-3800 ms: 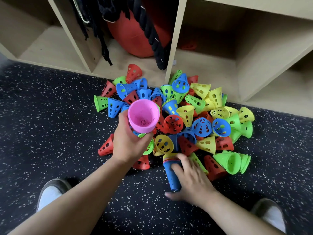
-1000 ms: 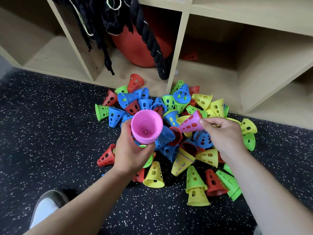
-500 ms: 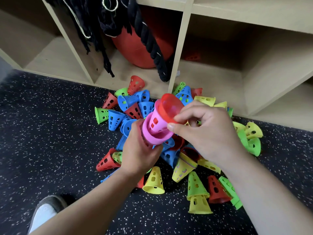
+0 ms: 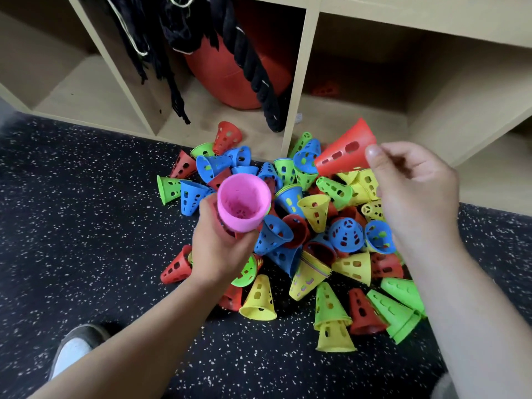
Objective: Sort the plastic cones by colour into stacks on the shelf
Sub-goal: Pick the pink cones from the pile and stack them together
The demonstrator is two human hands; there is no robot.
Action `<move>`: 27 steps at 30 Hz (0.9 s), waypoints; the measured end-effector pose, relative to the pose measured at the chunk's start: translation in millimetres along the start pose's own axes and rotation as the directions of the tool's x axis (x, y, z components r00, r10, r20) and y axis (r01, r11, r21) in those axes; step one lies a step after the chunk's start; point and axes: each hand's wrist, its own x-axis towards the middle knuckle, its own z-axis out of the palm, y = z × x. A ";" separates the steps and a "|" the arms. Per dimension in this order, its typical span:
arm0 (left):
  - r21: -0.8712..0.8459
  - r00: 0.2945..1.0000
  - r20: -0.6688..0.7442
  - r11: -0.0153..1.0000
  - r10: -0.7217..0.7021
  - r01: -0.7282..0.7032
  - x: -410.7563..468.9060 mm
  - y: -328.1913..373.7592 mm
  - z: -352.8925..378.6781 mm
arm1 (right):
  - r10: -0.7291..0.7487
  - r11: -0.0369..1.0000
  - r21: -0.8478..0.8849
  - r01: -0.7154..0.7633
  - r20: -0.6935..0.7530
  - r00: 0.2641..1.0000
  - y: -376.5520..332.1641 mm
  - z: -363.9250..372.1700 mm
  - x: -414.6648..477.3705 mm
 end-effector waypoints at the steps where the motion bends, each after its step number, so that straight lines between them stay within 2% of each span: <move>1: 0.001 1.000 -0.026 1.000 -0.007 0.007 0.5 -1.8 -2.8 | -0.006 0.997 -0.071 0.006 0.008 1.000 7.8 -2.3 -0.4; 6: -0.024 0.990 -0.116 0.997 -0.080 0.077 3.3 -5.6 -20.2 | -0.087 0.915 -0.382 0.129 0.125 0.988 40.1 4.9 -25.7; 14: -0.083 0.989 -0.132 0.995 -0.074 0.063 -1.9 -4.0 -35.9 | -0.185 0.825 -0.466 0.320 0.312 0.932 97.2 34.6 -55.7; 16: -0.075 0.989 -0.128 0.995 -0.070 0.060 -4.5 -4.8 -36.4 | -0.193 0.754 -0.526 0.394 0.396 0.898 102.0 37.6 -55.1; 19: -0.068 0.991 -0.122 0.996 -0.063 0.055 -6.6 -4.0 -35.9 | -0.190 0.584 -0.633 0.509 0.503 0.843 97.7 36.3 -52.4; 21: -0.066 0.993 -0.109 0.997 -0.052 0.045 -6.8 -2.8 -35.5 | -0.133 0.560 -0.677 0.478 0.496 0.858 92.5 30.8 -52.4; 24: -0.074 0.995 -0.094 0.996 -0.046 0.040 -5.8 -1.2 -35.1 | -0.131 0.653 -0.679 0.336 0.335 0.933 89.7 14.1 -60.2; 26: -0.075 0.995 -0.088 0.997 -0.044 0.037 -5.3 0.1 -34.6 | -0.013 0.670 -0.705 0.233 0.302 0.953 95.4 0.4 -65.1; 27: -0.076 0.996 -0.085 0.996 -0.042 0.035 -5.3 0.4 -34.5 | 0.090 0.656 -0.728 0.199 0.337 0.937 99.2 -5.4 -67.2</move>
